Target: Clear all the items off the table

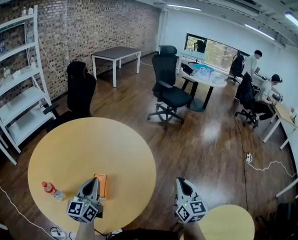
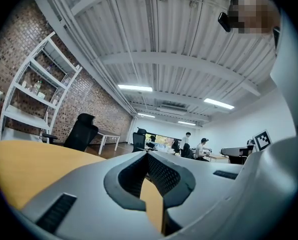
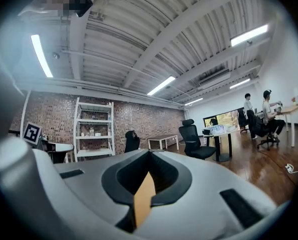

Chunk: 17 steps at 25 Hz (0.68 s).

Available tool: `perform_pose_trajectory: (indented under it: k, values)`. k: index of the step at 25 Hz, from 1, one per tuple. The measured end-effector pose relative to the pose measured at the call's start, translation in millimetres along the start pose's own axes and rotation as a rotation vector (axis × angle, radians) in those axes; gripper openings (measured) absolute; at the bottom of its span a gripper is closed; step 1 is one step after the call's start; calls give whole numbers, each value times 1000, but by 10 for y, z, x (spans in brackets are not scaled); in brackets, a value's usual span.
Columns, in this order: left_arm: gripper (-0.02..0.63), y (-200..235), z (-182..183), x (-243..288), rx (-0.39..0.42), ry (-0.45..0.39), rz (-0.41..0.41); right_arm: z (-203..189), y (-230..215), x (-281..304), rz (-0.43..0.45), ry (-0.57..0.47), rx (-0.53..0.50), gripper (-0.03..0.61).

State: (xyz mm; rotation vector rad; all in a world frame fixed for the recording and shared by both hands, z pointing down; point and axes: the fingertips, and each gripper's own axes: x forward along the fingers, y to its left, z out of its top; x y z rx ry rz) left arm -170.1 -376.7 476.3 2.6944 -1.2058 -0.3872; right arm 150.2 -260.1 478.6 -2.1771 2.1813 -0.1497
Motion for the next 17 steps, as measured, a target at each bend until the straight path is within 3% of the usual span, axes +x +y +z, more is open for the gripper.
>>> perform_pose_trajectory:
  k: [17]
  values:
    - [8,69,-87,-53,-23,9,12,-67,-159,-63,-53,0,0,2]
